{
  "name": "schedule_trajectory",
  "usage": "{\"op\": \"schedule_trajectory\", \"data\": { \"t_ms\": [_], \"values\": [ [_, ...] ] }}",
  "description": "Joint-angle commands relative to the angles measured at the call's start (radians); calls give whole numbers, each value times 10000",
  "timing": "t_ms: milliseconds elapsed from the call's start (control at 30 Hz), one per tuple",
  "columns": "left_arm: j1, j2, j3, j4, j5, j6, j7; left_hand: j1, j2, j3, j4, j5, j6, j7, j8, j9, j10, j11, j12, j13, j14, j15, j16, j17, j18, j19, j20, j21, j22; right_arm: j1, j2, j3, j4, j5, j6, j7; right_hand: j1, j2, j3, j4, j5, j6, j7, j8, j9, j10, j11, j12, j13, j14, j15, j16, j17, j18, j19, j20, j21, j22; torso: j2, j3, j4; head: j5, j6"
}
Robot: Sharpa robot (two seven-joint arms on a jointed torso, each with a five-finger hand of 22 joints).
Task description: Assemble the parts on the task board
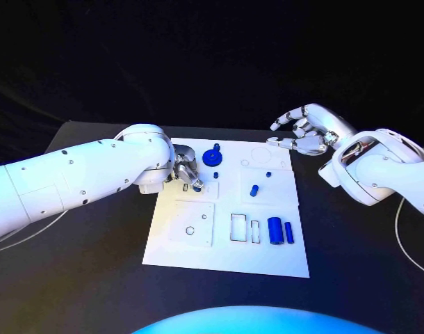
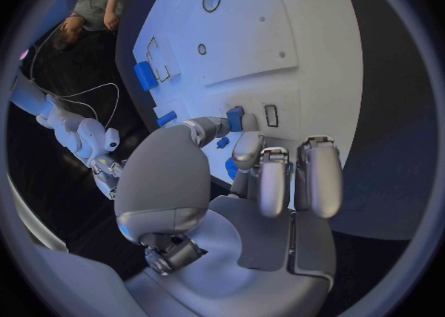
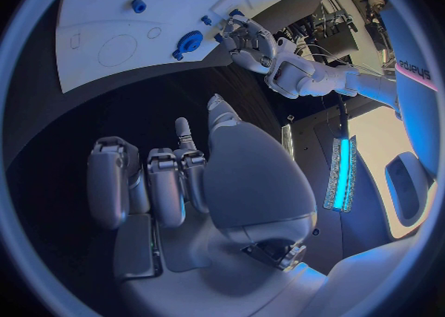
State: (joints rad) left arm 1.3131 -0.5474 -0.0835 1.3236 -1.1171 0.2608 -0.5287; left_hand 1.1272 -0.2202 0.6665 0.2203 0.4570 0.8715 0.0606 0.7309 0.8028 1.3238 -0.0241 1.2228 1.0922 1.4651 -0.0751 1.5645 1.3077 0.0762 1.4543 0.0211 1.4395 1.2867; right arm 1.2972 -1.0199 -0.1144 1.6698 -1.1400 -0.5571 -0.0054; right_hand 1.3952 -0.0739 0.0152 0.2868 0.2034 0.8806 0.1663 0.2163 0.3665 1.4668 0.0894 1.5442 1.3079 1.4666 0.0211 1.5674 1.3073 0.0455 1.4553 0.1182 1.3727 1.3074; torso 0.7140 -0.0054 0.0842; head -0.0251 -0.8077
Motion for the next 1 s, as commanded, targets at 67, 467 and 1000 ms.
{"op": "schedule_trajectory", "data": {
  "t_ms": [67, 467, 1000],
  "values": [
    [-60, 100, -26, -54, 20, 388, -42, -162, 66, 1688, -1770, -20, 78, -140, 77, 78, 126, -24, 82, 71, 1057, -96, 63, 2631, -190, 16, -77, 31, 15, -8, -3, 0, 18, -35, 2, 45, -108, 24, 4, 36, 49, 76, -14, 34, 13, 749, -59, -15, 2337, 964, -92, -51, 2297, 73, -23, -11, -64, 1073, 1, -2, 1, -19, -17],
    [-125, 212, -31, -228, 2, 388, -46, -454, 168, 1233, -1480, -80, 133, -256, 126, 212, 208, -114, 123, 108, 1057, -178, 63, 2631, -207, 63, -150, 53, 95, -8, -2, 0, 10, -35, -8, 56, -155, 29, -17, 17, 66, 66, -27, 65, 14, 735, -71, -30, 2321, 960, -107, -57, 2278, 76, -29, -27, -89, 1062, -1, -8, 8, -47, -49],
    [-148, 195, -32, -306, -26, 412, -36, -1472, 89, -905, -18, -284, 447, -319, -99, 228, 198, -160, 183, 194, 1057, -224, 63, 2631, -222, 116, -204, 41, 162, -9, -9, 0, -6, -21, -55, 85, -313, 12, -100, 39, -6, 25, -29, 88, 9, 704, -75, -62, 2289, 939, -114, -83, 2186, 102, -86, -39, -207, 983, -11, -9, 16, -91, -27]
  ]
}}
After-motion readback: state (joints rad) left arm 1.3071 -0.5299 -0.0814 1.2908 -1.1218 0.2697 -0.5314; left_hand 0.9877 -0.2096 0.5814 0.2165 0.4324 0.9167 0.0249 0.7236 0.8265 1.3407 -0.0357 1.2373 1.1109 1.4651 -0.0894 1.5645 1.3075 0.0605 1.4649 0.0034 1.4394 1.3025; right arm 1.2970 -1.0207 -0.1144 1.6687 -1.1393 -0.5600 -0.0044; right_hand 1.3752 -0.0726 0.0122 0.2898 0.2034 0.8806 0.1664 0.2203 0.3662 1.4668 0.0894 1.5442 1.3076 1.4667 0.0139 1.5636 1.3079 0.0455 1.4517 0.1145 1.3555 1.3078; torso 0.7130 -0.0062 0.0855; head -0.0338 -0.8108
